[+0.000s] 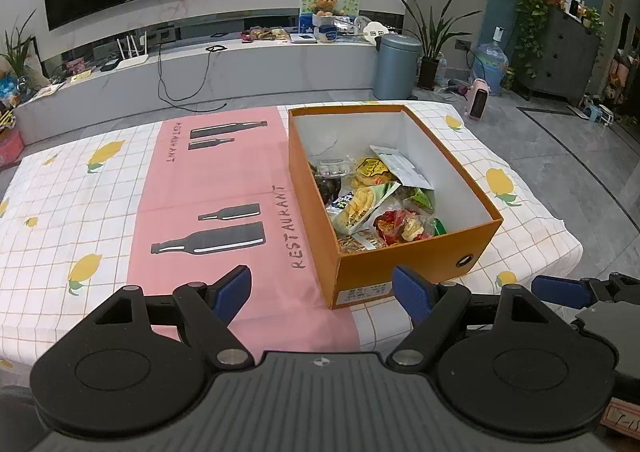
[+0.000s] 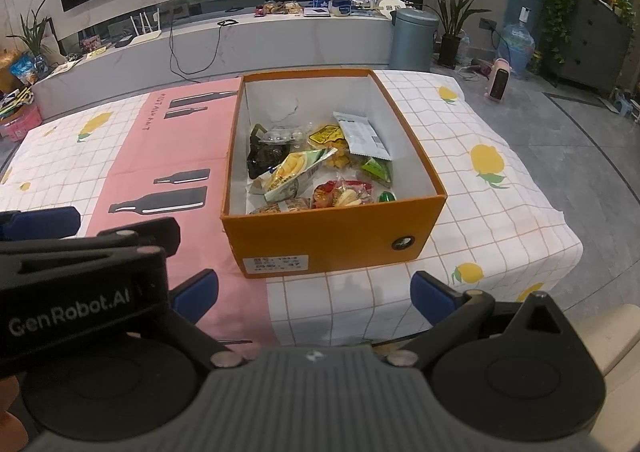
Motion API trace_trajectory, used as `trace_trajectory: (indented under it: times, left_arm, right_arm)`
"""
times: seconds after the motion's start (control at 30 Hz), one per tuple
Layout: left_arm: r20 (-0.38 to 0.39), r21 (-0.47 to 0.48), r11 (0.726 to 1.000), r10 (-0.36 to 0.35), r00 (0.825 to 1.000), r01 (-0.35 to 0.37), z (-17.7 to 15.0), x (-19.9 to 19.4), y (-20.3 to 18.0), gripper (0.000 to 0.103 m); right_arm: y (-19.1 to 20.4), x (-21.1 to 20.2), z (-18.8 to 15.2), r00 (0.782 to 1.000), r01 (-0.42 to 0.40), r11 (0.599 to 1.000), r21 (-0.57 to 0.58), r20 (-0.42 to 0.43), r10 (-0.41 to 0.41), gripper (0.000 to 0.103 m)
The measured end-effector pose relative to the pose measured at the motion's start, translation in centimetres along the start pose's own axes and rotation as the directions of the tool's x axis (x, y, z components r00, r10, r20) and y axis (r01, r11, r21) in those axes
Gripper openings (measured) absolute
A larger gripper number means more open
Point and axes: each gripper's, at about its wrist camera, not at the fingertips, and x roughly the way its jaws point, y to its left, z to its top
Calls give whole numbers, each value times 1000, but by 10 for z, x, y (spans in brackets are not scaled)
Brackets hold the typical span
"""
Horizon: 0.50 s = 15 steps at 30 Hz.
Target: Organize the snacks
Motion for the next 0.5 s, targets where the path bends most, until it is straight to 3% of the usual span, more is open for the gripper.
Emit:
trace_trajectory:
  times: [0.5]
  left_arm:
    - [11,13,1000,11,1000,-11,-1,-4,0,93]
  right_arm:
    - [-1,-2,-2,1000,-1,1000,0,4,1,99]
